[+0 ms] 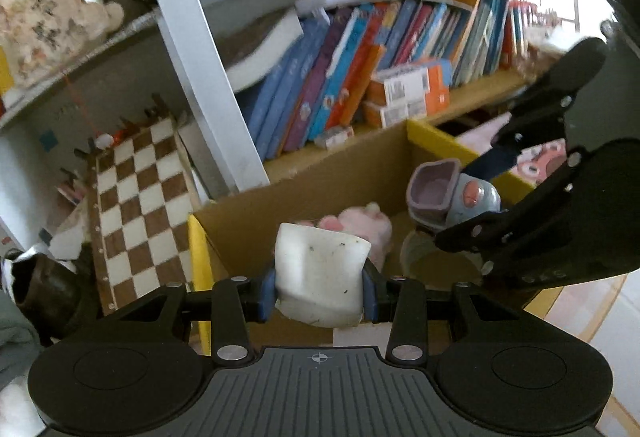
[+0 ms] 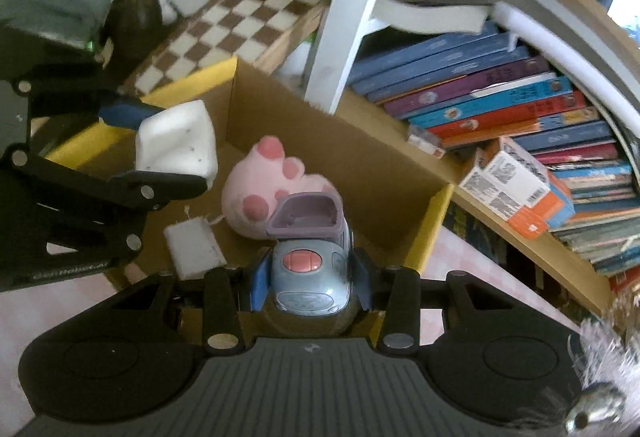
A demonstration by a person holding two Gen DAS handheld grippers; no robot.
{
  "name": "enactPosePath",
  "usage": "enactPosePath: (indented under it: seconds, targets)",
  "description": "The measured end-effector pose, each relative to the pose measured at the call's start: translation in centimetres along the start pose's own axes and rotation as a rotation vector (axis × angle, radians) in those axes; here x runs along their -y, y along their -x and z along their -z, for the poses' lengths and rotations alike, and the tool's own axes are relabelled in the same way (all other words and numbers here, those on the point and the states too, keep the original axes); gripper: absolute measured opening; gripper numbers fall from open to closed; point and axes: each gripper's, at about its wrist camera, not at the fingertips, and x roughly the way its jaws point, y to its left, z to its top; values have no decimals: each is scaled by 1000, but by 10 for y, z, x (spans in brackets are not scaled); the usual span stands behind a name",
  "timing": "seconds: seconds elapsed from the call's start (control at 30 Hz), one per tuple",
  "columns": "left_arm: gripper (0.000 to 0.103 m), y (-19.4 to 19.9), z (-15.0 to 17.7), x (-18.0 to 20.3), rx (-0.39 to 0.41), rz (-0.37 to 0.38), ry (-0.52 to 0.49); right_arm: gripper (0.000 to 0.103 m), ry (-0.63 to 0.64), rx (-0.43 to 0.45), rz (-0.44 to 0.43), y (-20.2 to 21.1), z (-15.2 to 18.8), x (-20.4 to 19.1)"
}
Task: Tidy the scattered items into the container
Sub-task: 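Lower sponge and toy car into yellow box and open both grippers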
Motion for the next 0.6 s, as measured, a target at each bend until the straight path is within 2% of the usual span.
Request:
enactPosePath:
  seconds: [0.33,0.6]
  targets:
    - [39,-27,8,-8,-107,47,51,40,73,-122,-17,-40,1,-6]
    - [39,-35,12,-9,-134,52,55,39,111,-136,-8,-49,0,-7]
